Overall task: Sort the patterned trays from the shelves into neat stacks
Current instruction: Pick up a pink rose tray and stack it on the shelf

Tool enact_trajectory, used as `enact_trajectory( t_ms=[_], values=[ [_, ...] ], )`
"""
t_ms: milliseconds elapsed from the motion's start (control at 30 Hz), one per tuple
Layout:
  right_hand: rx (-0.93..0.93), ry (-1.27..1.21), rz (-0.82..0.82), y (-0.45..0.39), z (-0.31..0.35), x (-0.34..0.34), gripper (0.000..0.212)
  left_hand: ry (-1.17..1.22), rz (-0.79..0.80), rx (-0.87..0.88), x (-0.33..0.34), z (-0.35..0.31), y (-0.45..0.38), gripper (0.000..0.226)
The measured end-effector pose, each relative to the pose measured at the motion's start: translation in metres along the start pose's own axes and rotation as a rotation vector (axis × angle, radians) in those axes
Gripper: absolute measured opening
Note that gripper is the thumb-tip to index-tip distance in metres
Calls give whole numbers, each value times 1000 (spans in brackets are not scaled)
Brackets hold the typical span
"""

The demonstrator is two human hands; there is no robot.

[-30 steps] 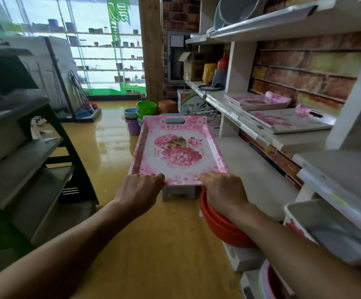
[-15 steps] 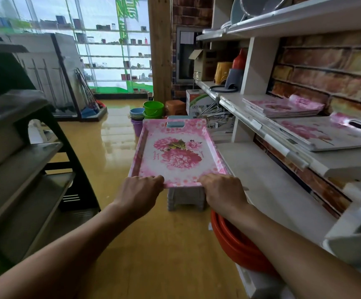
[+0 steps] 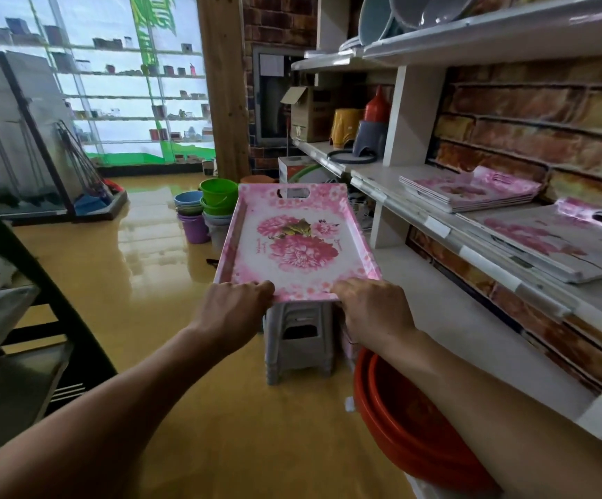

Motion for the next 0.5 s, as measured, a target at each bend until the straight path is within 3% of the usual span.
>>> enact_trajectory(
  t_ms=[267,500],
  values=[
    [79,53,-41,-36,-63,39,18,-3,-24,106,48,-4,-92,21],
    [143,141,-44,-79,-143,76,25,26,-94,176,75,-23,-194,25]
  ],
)
Point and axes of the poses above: each hand's wrist, its own y-axis away from the middle knuckle, its own x-axis out of the palm, z = x × y, the point moved 7 cm from there along -y, towards the middle knuckle, and after that the axes turned 5 degrees about -z, right-handed, at the moved point
